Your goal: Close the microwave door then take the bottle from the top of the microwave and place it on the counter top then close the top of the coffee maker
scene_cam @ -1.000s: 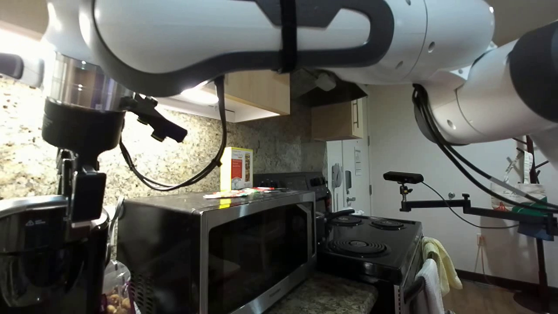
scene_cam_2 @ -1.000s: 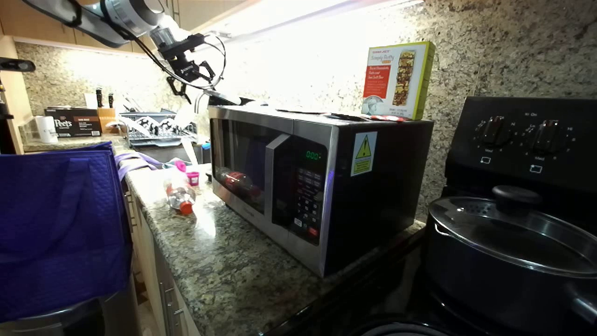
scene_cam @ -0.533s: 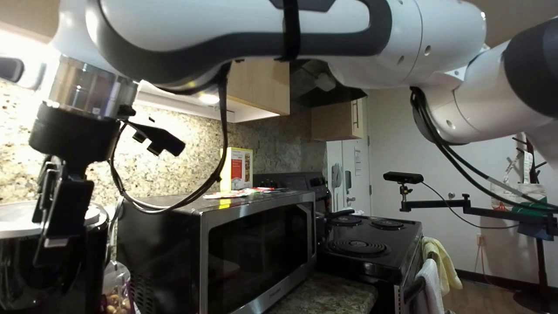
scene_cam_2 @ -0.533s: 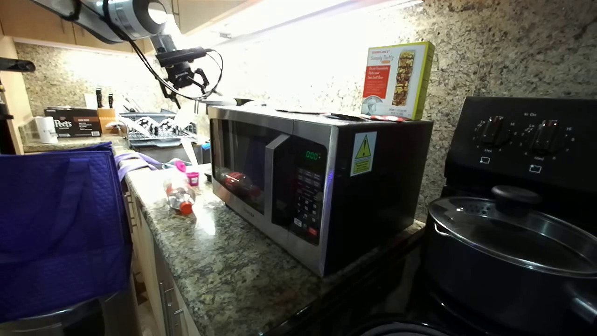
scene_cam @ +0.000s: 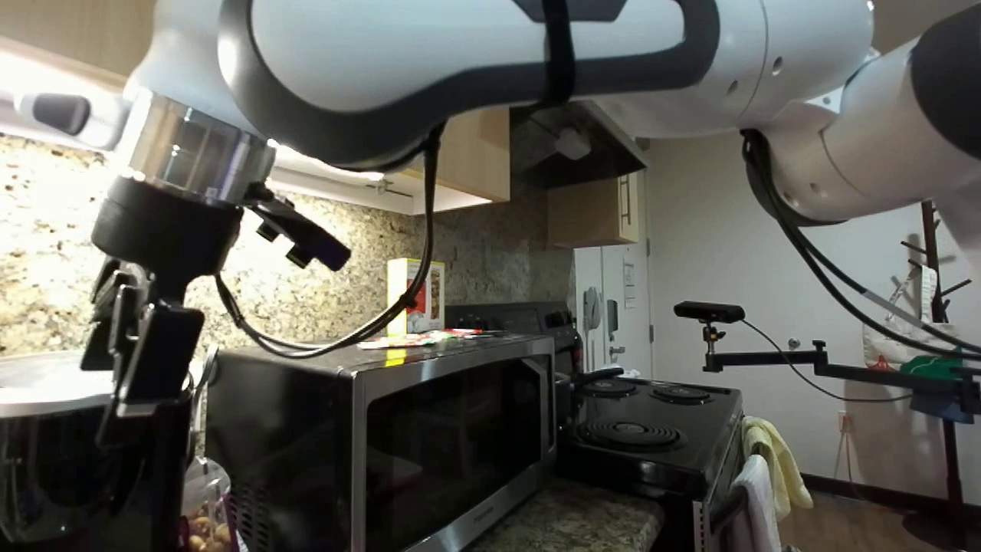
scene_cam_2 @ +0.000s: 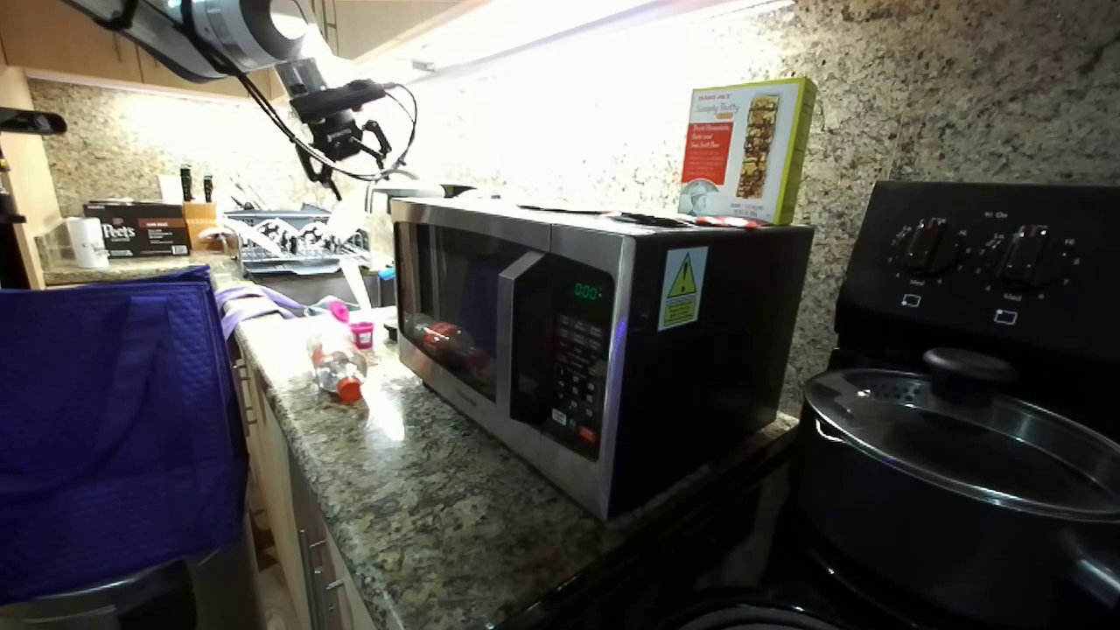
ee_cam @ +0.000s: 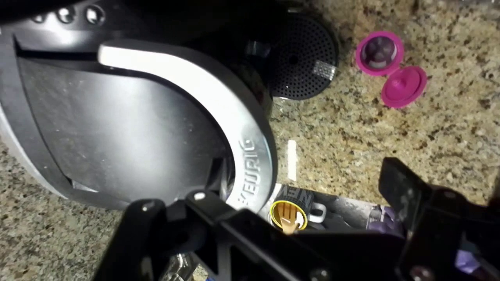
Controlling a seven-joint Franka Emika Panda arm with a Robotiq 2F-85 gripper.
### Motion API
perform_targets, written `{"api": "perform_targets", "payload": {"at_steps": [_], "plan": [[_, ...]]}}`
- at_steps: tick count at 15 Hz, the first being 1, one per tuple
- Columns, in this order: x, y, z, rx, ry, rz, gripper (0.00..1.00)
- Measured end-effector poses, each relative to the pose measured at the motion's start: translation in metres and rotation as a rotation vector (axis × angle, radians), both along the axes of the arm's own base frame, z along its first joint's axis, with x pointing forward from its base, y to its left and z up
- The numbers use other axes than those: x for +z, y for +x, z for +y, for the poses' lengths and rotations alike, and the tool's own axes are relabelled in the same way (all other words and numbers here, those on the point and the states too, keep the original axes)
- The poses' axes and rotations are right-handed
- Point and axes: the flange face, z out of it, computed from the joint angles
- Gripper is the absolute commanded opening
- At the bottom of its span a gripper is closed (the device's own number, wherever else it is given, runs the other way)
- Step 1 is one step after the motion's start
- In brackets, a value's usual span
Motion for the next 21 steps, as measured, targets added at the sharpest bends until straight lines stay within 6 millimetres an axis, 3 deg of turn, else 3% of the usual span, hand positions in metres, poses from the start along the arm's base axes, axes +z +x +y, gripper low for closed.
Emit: {"api": "perform_targets", "payload": {"at_steps": [6,11,14,17,21], "plan": [[0.055,-0.057,0.012,0.002,-0.249,-0.119,1.0],[0.091,-0.129,0.054,0.089,-0.237,-0.084,1.0],[0.101,-0.169,0.069,0.145,-0.199,-0.096,1.0],[0.104,-0.194,0.061,0.125,-0.109,-0.138,1.0],[0.11,-0.204,0.015,0.035,0.007,-0.217,1.0]]}}
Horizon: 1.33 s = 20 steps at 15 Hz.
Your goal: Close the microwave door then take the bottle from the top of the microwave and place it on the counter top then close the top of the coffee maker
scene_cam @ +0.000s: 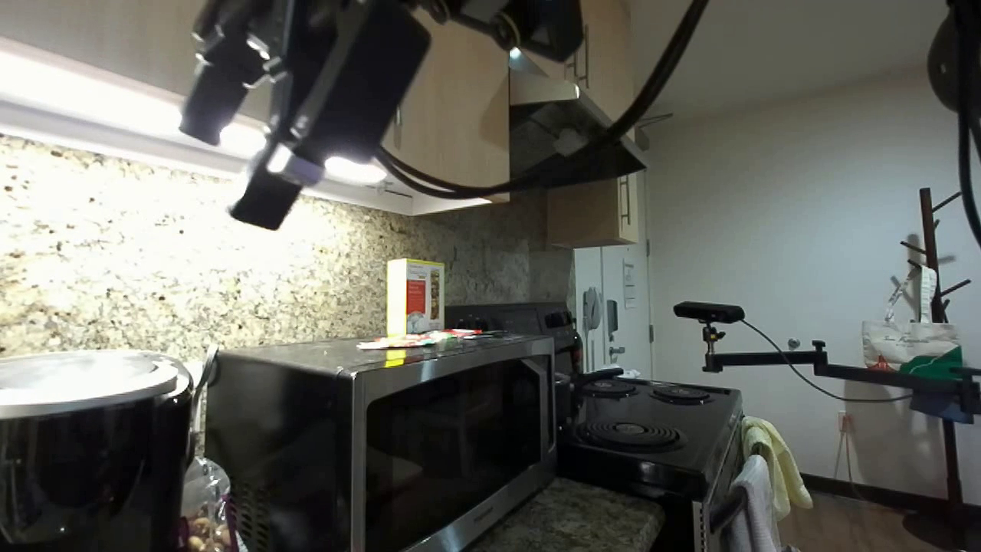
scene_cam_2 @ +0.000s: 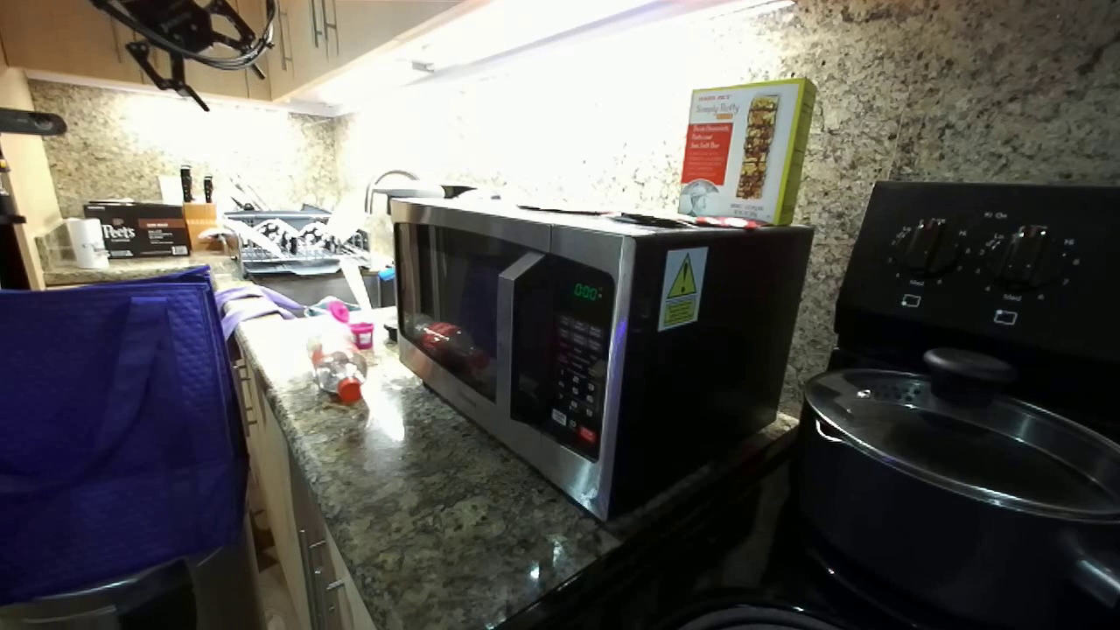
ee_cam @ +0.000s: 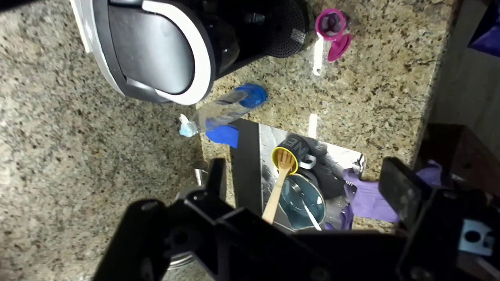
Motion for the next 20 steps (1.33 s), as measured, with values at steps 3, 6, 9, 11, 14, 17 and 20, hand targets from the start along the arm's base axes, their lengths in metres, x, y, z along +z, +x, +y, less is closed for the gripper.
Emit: {"api": "perform_targets", "payload": {"at_steps": [3,6,9,11,14,17,20], "plan": [[0.0,-0.011,-0.05,-0.091,0.096,0.028,1.0],[0.002,-0.036,-0.102,-0.166,0.213,0.1,1.0],[0.005,-0.065,-0.158,-0.232,0.329,0.174,1.0],[0.003,-0.086,-0.198,-0.293,0.375,0.237,1.0],[0.0,-0.123,-0.262,-0.399,0.38,0.349,1.0],[0.009,-0.166,-0.325,-0.538,0.364,0.456,1.0],[0.03,-0.197,-0.36,-0.675,0.355,0.531,1.0]]}}
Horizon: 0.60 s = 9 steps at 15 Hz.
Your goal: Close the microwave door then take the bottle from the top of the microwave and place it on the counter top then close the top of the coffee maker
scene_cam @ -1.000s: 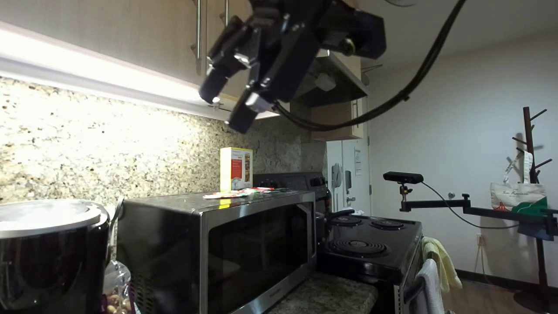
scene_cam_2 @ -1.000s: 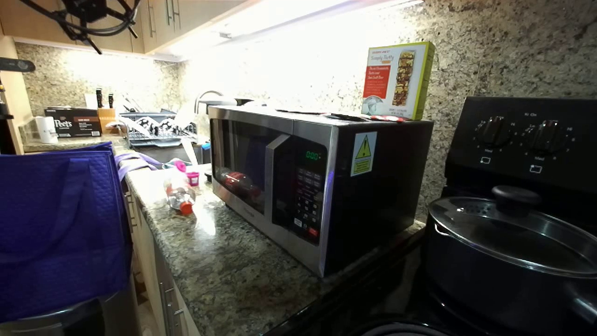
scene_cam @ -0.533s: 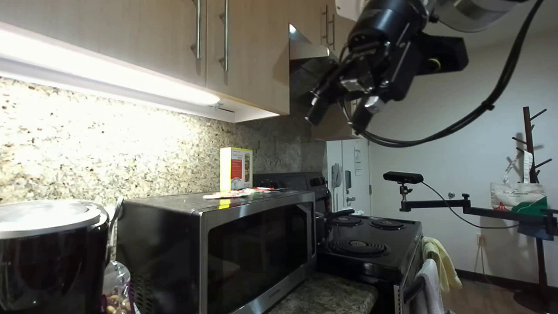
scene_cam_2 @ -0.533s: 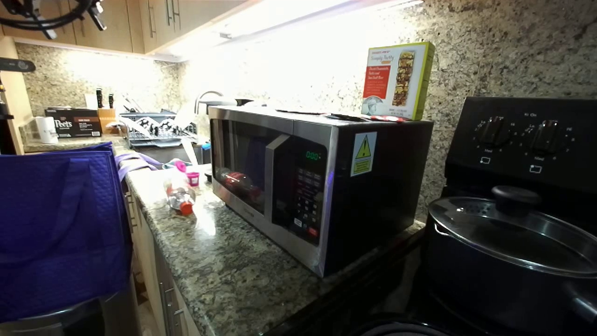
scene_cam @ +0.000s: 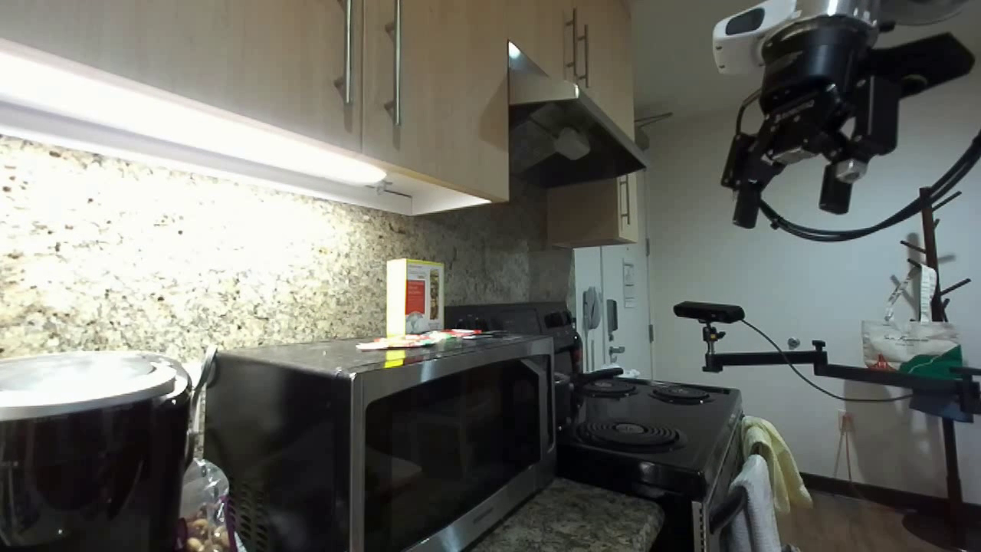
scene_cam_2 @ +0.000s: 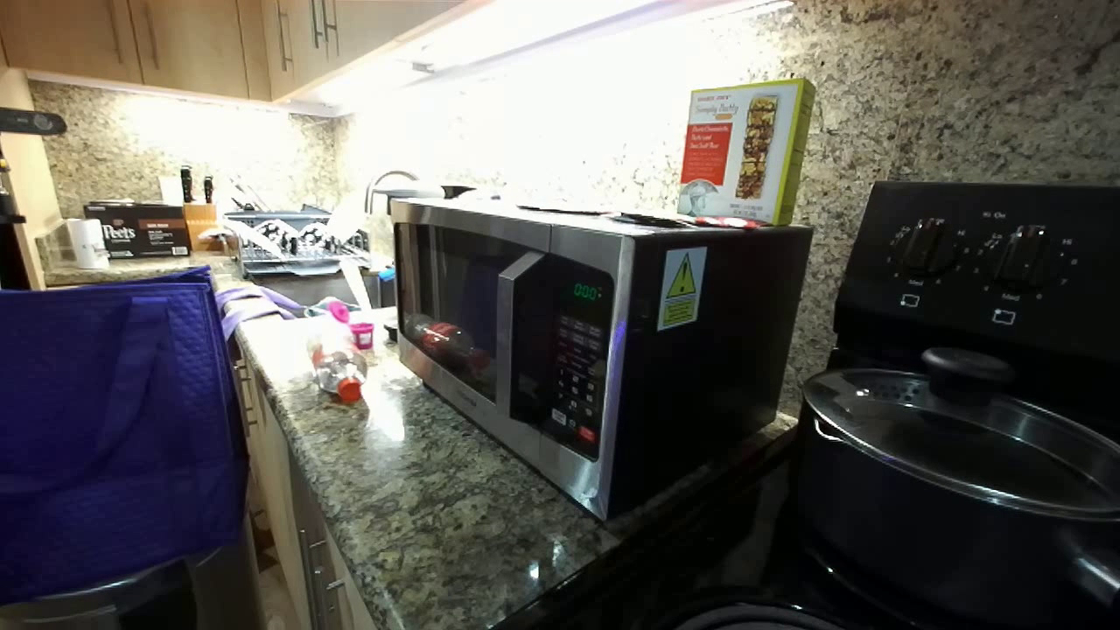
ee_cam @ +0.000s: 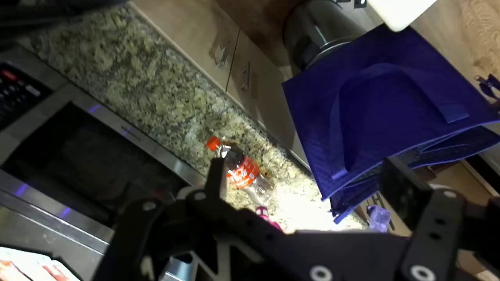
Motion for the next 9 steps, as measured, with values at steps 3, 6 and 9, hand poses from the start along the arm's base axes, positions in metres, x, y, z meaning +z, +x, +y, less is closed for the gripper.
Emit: {"api": "perform_targets", "payload": {"at_steps": [3,6,9], "plan": [[0.02,-0.009,-0.017,-0.118,-0.006,0.079,1.0],[0.031,0.002,-0.023,-0.217,-0.014,0.146,1.0],[0.031,0.016,-0.022,-0.238,-0.023,0.177,1.0]]}}
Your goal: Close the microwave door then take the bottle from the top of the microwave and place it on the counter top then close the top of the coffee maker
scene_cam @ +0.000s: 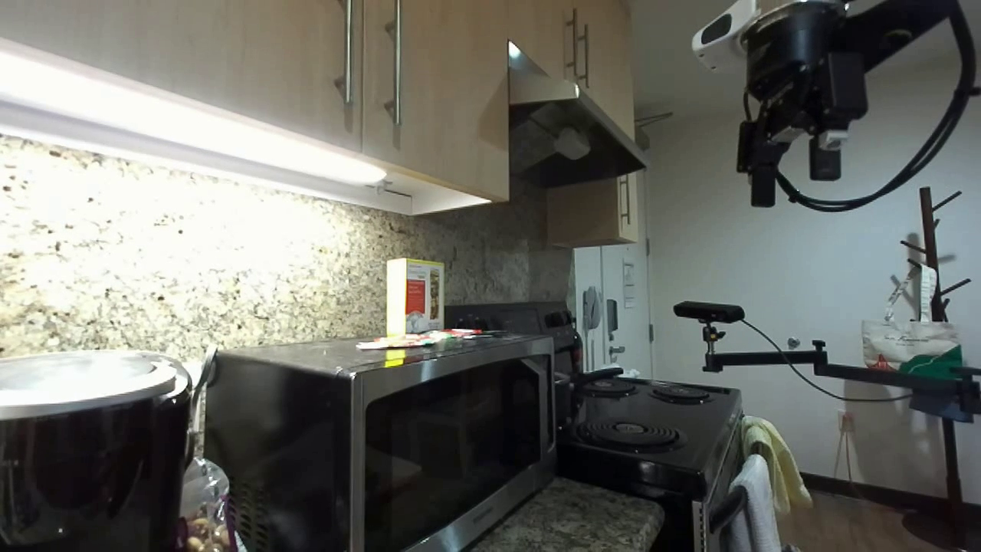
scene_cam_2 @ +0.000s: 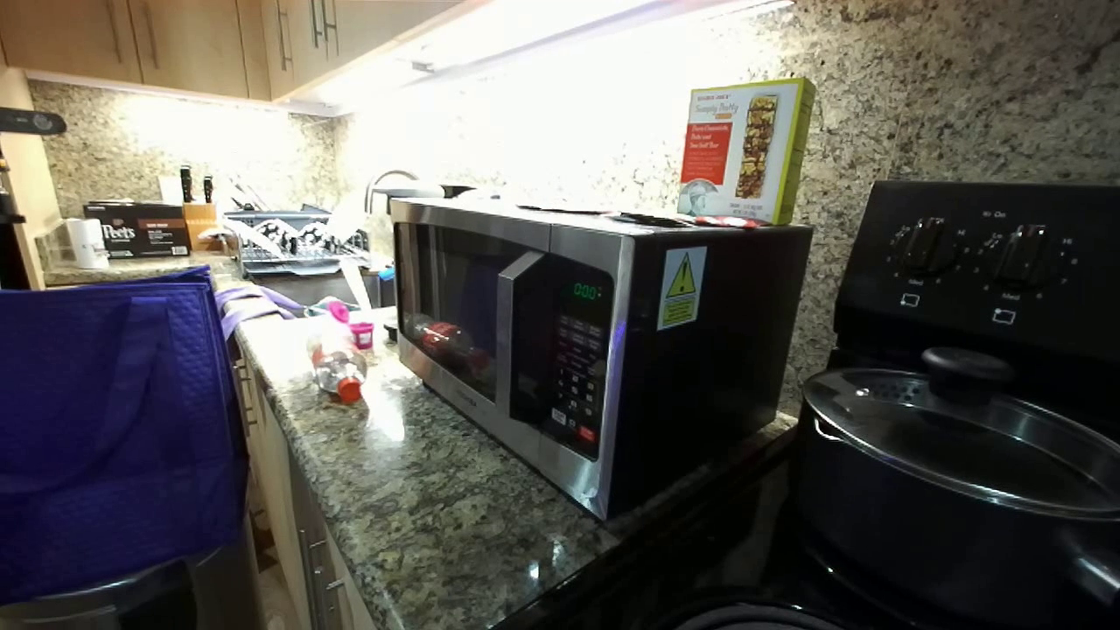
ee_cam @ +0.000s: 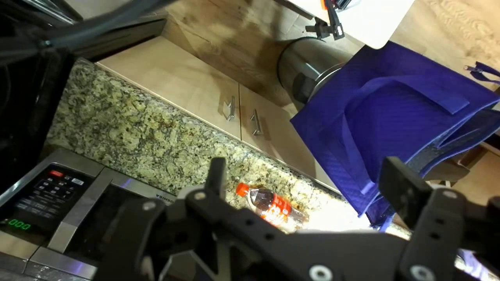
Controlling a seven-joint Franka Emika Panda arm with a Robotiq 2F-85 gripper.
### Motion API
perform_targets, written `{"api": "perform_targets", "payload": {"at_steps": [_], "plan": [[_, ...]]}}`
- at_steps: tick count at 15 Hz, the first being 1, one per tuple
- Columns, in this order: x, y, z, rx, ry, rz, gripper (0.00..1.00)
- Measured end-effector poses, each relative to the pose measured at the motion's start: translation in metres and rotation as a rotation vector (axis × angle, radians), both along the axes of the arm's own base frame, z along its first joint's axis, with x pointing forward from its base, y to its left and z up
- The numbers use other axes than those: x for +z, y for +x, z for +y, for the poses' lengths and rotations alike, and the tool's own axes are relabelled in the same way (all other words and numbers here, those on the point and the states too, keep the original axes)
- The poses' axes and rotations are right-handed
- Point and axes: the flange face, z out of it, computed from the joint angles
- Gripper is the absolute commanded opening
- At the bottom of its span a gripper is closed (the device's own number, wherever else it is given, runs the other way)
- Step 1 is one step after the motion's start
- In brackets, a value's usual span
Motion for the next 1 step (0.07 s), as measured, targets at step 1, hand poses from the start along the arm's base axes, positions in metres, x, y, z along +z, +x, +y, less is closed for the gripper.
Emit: {"api": "perform_targets", "payload": {"at_steps": [1], "plan": [[-0.0005,0.0016,0.0003,-0.001,-0.001,0.003,1.0]]}}
